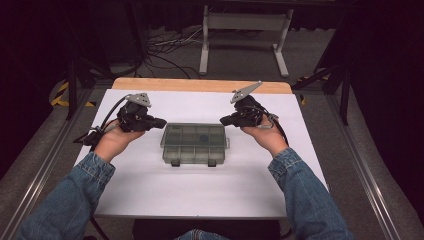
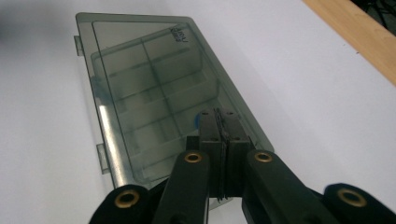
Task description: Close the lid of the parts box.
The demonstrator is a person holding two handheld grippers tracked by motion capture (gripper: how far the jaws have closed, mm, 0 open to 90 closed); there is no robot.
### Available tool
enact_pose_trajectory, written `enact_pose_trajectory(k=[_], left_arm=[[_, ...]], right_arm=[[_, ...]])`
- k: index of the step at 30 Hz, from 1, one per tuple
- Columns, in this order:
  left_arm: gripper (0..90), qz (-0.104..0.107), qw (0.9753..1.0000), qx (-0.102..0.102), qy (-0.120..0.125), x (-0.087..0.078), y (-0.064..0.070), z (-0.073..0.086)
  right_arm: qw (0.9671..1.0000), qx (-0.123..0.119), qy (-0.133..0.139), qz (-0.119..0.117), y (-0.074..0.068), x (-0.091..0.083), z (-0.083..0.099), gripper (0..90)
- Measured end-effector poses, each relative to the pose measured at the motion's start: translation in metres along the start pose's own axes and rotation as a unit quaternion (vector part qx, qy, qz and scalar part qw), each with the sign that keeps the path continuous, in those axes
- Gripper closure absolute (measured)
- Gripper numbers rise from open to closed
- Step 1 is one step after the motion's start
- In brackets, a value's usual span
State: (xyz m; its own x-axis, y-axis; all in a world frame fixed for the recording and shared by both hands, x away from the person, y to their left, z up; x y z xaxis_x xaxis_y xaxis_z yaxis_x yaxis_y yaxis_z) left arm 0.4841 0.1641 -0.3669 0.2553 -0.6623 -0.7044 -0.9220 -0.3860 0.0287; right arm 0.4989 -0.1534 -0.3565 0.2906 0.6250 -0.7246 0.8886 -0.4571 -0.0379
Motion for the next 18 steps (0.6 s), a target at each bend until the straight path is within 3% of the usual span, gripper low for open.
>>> enact_pose_trajectory(k=[9,18], left_arm=[[87.0,0.031,0.9990,0.008,-0.033,0.010,0.009,0.008],[86.6,0.043,0.9977,0.008,-0.052,0.018,0.012,0.015]], right_arm=[[0.9993,-0.007,-0.035,-0.011,-0.010,0.013,0.010,89.7],[0.9976,-0.013,-0.065,-0.019,-0.016,0.025,0.018,89.4]])
Point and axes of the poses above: each handheld gripper's, and its own axes: x roughly forward along the jaws, z roughly out of its underside, y roughly to its right, the point moved 3 cm from there along x, roughly forward along the jaws, and after that the axes turned 3 degrees about x, right-handed, at the moved point
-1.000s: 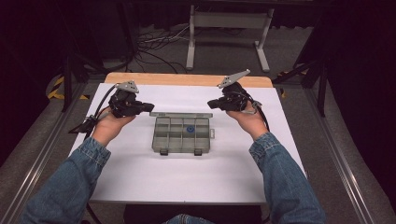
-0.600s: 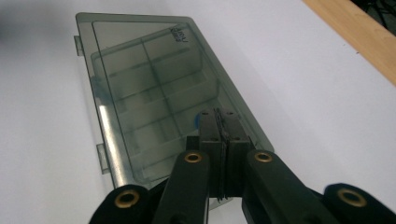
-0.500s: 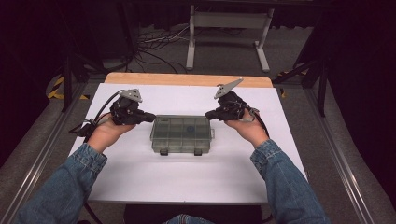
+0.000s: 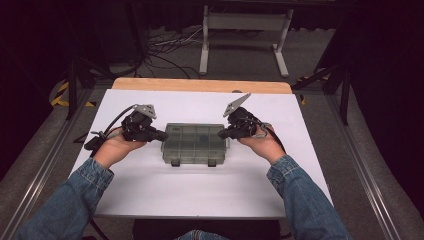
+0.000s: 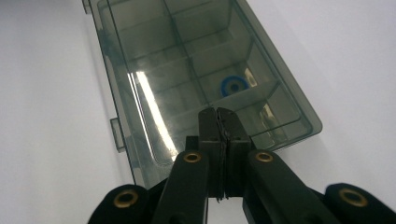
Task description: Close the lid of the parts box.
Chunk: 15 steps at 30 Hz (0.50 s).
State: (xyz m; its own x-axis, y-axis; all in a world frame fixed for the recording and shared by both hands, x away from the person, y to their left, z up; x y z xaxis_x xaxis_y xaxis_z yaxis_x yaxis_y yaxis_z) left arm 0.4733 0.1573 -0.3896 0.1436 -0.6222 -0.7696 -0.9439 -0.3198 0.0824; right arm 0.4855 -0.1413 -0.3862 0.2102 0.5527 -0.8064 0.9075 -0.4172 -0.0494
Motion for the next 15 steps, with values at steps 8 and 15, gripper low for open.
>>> enact_pose_trajectory(k=[8,15], left_arm=[[86.5,0.003,0.9998,0.004,-0.018,0.010,0.002,0.004],[86.0,0.001,0.9995,0.007,-0.029,0.016,0.003,0.007]], right_arm=[[1.0000,0.001,-0.009,-0.002,-0.002,0.007,0.004,89.4],[0.9999,0.002,-0.013,-0.005,-0.003,0.012,0.008,89.4]])
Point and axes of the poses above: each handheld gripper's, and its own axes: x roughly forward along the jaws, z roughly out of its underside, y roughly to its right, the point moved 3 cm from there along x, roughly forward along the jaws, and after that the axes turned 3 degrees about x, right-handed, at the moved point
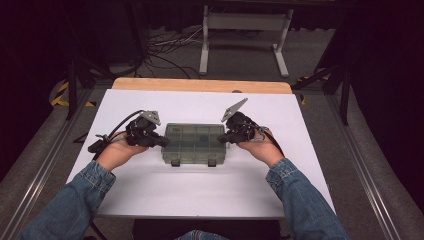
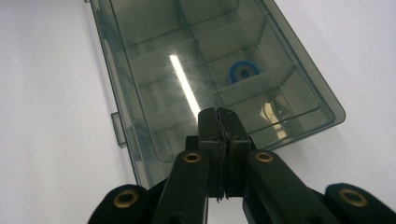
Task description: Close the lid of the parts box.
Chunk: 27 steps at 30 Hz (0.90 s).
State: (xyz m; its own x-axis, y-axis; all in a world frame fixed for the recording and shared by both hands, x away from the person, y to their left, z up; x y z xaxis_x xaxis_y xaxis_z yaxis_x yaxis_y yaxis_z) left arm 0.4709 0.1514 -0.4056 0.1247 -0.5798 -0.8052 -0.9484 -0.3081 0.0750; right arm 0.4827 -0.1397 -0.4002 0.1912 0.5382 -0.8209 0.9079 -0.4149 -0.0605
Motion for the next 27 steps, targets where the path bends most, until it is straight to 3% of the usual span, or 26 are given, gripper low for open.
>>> enact_pose_trajectory(k=[22,27], left_arm=[[84.9,-0.008,0.9995,0.006,-0.030,0.013,0.004,0.001],[84.2,-0.016,0.9987,0.018,-0.044,0.016,0.005,0.002]], right_arm=[[1.0000,0.002,-0.006,-0.002,-0.002,0.008,0.008,89.2],[0.9999,0.000,-0.015,0.003,-0.004,0.011,0.010,88.9]])
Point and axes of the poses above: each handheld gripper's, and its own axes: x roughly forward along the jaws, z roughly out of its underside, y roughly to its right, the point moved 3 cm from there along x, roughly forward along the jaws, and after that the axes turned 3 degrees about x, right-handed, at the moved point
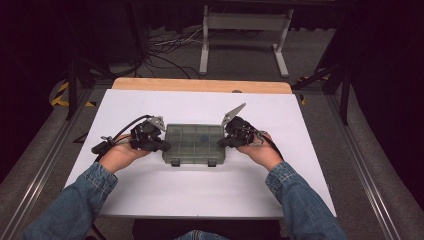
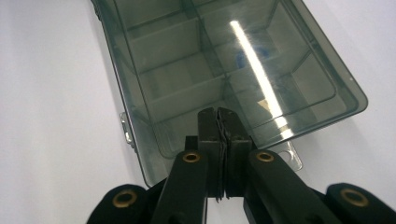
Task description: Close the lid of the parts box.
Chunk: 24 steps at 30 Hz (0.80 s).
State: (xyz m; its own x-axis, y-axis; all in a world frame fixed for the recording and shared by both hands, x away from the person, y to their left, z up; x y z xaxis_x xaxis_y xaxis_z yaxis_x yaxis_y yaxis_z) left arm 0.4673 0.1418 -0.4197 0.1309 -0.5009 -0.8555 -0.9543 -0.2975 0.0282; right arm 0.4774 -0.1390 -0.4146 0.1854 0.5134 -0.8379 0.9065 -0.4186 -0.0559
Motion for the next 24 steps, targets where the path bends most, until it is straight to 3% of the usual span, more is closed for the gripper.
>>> enact_pose_trajectory(k=[8,10,13,16,18,20,24], left_arm=[[83.6,0.002,1.0000,-0.005,0.005,0.000,0.000,0.001],[81.6,0.004,0.9998,-0.015,0.010,0.000,0.000,0.002],[77.2,0.007,0.9990,-0.022,0.037,-0.007,-0.001,0.002],[68.4,0.005,0.9978,-0.028,0.059,-0.016,0.001,0.003],[65.7,0.004,0.9973,-0.030,0.067,-0.020,0.003,0.003],[54.7,-0.004,0.9964,-0.036,0.077,-0.024,0.005,0.003],[42.3,-0.017,0.9934,-0.035,0.108,-0.032,0.011,0.005]], right_arm=[[1.0000,-0.003,0.001,0.005,-0.002,0.000,0.001,88.3],[1.0000,-0.004,0.001,0.004,-0.003,0.000,0.000,86.4],[0.9998,-0.010,0.015,0.001,-0.004,-0.003,-0.001,81.7],[0.9992,-0.004,0.039,0.010,-0.006,-0.011,-0.004,67.5],[0.9987,-0.004,0.050,0.011,-0.007,-0.014,-0.004,64.0],[0.9971,-0.001,0.071,0.027,-0.007,-0.022,-0.005,52.3],[0.9931,0.004,0.109,0.041,-0.009,-0.036,-0.005,37.3]])
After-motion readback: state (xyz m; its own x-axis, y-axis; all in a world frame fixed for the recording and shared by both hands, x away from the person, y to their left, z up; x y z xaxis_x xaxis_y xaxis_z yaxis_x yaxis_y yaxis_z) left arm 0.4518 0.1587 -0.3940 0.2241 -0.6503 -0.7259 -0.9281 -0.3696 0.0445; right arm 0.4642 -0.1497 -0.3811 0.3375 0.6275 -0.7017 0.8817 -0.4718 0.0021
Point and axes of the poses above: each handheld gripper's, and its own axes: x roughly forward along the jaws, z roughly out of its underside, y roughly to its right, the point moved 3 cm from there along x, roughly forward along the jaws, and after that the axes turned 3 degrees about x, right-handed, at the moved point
